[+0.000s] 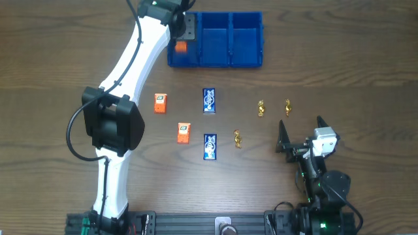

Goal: Sort Candies Into Trays

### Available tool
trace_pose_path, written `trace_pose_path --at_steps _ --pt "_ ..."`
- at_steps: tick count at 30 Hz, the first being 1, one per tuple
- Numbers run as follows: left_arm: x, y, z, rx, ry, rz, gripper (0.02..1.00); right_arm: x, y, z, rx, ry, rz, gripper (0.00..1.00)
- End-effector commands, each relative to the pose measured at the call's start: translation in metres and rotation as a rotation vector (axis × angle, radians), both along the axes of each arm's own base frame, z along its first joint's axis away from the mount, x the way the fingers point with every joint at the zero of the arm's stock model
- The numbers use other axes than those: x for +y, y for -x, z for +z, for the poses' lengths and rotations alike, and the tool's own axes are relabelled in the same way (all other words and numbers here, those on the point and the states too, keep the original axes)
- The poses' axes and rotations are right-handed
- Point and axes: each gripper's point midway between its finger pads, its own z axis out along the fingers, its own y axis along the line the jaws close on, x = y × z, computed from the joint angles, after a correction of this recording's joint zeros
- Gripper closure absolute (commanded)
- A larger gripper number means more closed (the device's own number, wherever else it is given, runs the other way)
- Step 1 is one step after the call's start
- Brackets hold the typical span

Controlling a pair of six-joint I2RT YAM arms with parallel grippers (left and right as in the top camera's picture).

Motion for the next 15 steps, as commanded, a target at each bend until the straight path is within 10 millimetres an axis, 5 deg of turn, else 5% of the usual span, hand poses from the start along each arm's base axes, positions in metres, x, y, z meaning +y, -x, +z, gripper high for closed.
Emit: trace_pose_path --at_steps 1,5,9,12,15 --pt "0.000 -0.004 0.024 -0.049 0.025 -0.015 0.115 0.001 0.001 0.000 -0.001 0.012 0.003 0.001" --pt "-0.004 0.009 0.063 -0.112 0.029 -0.029 0.104 0.001 0.001 0.000 -0.001 0.012 0.003 0.001" --pt "0.004 0.052 0.090 -0.141 0.046 -0.033 0.093 0.001 0.001 0.000 -0.001 0.012 0.003 0.001" --pt "0.019 0.094 0.081 -0.125 0.053 -0.020 0.086 0.001 0.001 0.000 -0.001 0.012 0.003 0.001" --pt "0.035 0.136 0.043 -0.077 0.050 -0.001 0.080 0.001 0.001 0.000 -0.001 0.012 0.003 0.001"
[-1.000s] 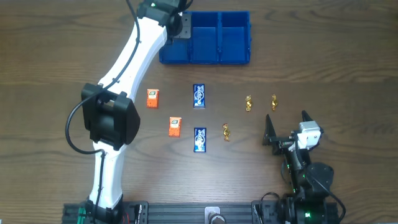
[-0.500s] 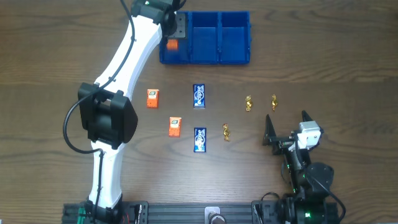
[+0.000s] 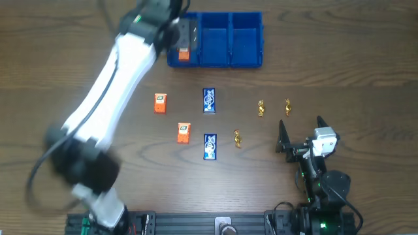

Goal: Sort Candies Into Trays

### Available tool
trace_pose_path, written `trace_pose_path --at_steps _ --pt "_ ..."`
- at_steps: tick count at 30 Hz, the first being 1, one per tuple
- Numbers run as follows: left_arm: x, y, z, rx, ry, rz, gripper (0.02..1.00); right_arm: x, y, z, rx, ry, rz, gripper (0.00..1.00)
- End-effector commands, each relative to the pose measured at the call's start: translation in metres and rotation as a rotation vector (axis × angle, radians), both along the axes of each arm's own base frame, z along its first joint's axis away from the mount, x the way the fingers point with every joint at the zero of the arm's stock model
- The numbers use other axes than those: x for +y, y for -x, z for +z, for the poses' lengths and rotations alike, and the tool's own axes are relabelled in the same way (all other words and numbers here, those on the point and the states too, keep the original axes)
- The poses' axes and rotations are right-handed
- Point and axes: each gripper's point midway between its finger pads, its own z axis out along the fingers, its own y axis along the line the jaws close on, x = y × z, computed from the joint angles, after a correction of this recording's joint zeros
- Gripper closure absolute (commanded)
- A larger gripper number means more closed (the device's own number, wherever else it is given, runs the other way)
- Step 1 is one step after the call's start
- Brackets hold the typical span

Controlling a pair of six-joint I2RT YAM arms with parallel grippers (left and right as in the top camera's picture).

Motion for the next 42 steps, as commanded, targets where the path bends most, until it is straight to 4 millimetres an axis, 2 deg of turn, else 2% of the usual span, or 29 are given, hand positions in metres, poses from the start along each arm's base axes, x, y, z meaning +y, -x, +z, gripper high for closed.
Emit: trace_pose_path --at_steps 1,6,9,11,18,29,39,42 --pt "0.029 0.067 -0.058 0.086 -0.017 0.032 0.075 0.001 0.001 0.000 -0.001 0.012 0.002 0.001" --pt "0.043 0.105 -0.137 0.190 -0.055 0.043 0.075 0.001 0.001 0.000 -0.001 0.012 0.002 0.003" --pt "0.050 0.113 -0.170 0.225 -0.065 0.052 0.084 0.001 0.001 0.000 -0.001 0.012 0.002 0.001" --pt "0.051 0.114 -0.182 0.244 -0.071 0.051 0.091 0.001 0.001 0.000 -0.001 0.012 0.002 0.003" --pt "0.053 0.111 -0.208 0.284 -0.102 0.063 0.130 0.001 0.001 0.000 -0.001 0.012 0.002 0.001" --pt "0.064 0.096 -0.221 0.289 -0.037 0.070 0.150 0.001 0.001 0.000 -0.001 0.012 0.002 0.001" --pt "0.065 0.097 -0.234 0.314 -0.059 0.049 0.257 0.001 0.001 0.000 -0.001 0.012 0.002 0.001" --pt "0.065 0.099 -0.237 0.323 -0.062 0.048 0.356 0.001 0.001 0.000 -0.001 0.012 0.002 0.003"
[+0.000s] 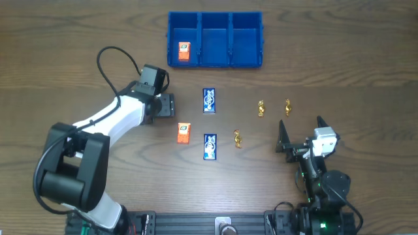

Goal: Sort Candies Into Trays

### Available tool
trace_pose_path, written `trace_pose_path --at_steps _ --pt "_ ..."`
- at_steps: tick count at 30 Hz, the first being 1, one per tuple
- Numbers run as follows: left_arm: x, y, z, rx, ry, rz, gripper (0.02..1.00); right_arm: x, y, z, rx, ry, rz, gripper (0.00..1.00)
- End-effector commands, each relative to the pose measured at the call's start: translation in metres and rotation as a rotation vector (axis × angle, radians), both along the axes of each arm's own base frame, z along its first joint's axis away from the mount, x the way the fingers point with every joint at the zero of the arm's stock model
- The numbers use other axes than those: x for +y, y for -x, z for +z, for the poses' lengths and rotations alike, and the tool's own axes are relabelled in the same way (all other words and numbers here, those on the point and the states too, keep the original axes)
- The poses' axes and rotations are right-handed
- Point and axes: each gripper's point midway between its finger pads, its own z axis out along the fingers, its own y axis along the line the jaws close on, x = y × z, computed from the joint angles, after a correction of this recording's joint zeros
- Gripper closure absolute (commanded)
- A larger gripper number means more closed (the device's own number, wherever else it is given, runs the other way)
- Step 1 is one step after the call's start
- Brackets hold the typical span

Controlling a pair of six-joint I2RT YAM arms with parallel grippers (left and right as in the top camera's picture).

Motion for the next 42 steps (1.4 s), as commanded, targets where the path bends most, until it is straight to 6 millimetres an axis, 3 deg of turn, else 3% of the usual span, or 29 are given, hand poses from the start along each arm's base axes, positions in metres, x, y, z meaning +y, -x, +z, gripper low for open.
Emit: trace_pose_path --at_steps 1,5,11,15,21,24,27,31,37,42 --pt "-0.002 0.002 -0.013 0.037 -0.001 -0.019 0.413 0.001 0.001 0.000 -0.001 0.012 0.003 0.001" --pt "-0.002 0.002 -0.013 0.037 -0.001 -0.019 0.588 0.001 0.001 0.000 -0.001 0.012 0.003 0.003" --pt "-0.012 -0.010 0.009 0.029 0.011 -0.024 0.649 0.001 0.001 0.000 -0.001 0.012 0.003 0.001" --pt "-0.028 -0.035 0.069 -0.014 -0.010 -0.020 0.652 0.001 0.001 0.000 -0.001 0.012 0.003 0.001" --pt "-0.066 -0.096 0.177 -0.264 0.042 -0.033 0.649 0.001 0.001 0.000 -0.001 0.012 0.003 0.001" --pt "-0.078 -0.123 0.201 -0.325 0.068 -0.031 0.649 0.001 0.001 0.000 -0.001 0.012 0.003 0.003" --pt "-0.088 -0.146 0.201 -0.317 0.074 -0.033 0.649 0.001 0.001 0.000 -0.001 0.012 0.003 0.003" --pt "-0.094 -0.162 0.179 -0.272 0.070 -0.034 0.643 0.001 0.001 0.000 -0.001 0.012 0.002 0.001" --pt "-0.091 -0.169 0.147 -0.209 0.075 -0.024 0.630 0.001 0.001 0.000 -0.001 0.012 0.003 0.001" --pt "-0.086 -0.171 0.144 -0.205 0.066 -0.024 0.610 0.001 0.001 0.000 -0.001 0.012 0.003 0.003"
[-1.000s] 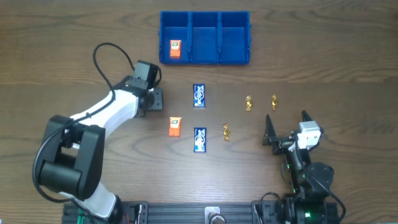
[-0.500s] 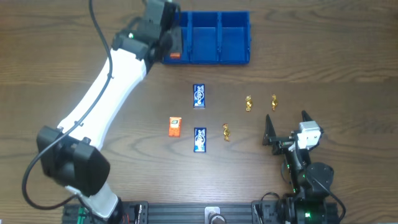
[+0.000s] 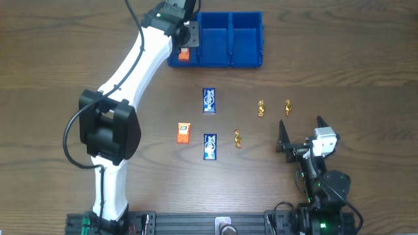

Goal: Sort Candies Into Trays

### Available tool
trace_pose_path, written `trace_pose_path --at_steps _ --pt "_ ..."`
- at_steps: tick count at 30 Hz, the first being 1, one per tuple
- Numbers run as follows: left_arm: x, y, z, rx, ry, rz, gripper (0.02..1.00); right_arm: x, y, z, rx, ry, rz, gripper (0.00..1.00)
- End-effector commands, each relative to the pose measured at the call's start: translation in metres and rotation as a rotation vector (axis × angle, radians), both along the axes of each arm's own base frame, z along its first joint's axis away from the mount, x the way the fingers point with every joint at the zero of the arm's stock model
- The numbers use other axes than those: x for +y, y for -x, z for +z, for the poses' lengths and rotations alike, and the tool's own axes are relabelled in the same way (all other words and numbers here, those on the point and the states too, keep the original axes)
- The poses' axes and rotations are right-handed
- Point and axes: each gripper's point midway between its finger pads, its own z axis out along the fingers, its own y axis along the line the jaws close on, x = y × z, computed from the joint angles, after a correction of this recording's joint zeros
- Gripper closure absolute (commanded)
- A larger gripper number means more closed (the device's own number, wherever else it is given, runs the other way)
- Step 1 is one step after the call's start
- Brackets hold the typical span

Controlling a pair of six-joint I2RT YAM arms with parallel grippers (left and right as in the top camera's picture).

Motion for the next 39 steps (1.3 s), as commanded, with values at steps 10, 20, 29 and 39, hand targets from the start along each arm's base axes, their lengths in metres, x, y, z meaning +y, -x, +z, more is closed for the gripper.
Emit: trace_pose_path --at_steps 10,20,29,39 --pt "0.019 0.005 0.041 -0.059 -0.019 0.067 0.198 0.001 0.001 0.000 -0.001 0.012 0.002 0.001" --pt "0.017 0.157 0.064 -0.068 0.036 0.022 0.020 0.001 0.001 0.000 -0.001 0.012 0.002 0.001" --pt "0.013 0.269 -0.067 0.110 0.021 -0.024 0.018 0.001 0.001 0.000 -0.001 0.012 0.002 0.001" --pt "0.013 0.282 -0.115 0.176 -0.028 -0.039 0.056 0.001 0.001 0.000 -0.001 0.012 0.002 0.001"
